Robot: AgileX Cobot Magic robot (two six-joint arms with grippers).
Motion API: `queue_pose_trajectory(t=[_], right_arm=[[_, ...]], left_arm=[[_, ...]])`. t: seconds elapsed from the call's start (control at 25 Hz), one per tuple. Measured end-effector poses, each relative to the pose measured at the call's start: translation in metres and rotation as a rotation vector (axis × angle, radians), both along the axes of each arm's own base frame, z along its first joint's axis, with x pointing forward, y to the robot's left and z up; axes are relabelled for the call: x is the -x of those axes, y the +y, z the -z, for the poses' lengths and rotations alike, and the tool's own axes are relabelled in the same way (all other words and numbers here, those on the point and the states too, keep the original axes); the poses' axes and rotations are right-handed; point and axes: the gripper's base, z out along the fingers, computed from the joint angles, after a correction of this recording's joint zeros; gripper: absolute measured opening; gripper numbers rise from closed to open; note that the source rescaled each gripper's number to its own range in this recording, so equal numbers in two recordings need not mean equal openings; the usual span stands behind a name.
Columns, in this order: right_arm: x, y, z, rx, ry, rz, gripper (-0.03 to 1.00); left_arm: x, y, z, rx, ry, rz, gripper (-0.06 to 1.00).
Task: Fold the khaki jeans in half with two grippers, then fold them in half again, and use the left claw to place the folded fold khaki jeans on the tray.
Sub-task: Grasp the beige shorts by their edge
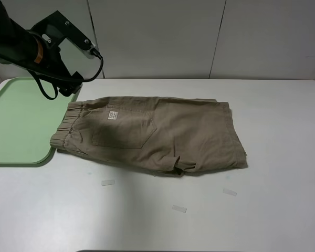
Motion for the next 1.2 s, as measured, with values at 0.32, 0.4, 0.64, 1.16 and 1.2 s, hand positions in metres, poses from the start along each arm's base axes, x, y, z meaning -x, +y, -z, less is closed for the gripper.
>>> queue_pose_trajectory(t=[0.32, 0.4, 0.64, 1.16, 1.2], right_arm=[[0.001, -0.001, 0.000, -0.007, -0.007, 0.067, 1.00], [0.004, -0.003, 0.000, -0.016, -0.025, 0.145, 1.00], [0.015, -0.007, 0.000, -0.037, -0.090, 0.368, 1.00], [0.015, -0.005, 0.000, -0.049, -0.087, 0.452, 1.00], [0.015, -0.005, 0.000, -0.049, -0.087, 0.452, 1.00]], left_arm=[[0.000, 0.000, 0.000, 0.001, 0.000, -0.001, 0.97], [0.000, 0.000, 0.000, 0.003, 0.000, -0.003, 0.97], [0.000, 0.000, 0.000, 0.018, -0.002, -0.016, 0.97], [0.006, -0.002, 0.005, 0.183, 0.071, -0.150, 0.97], [0.007, -0.003, 0.006, 0.209, 0.085, -0.172, 0.97]])
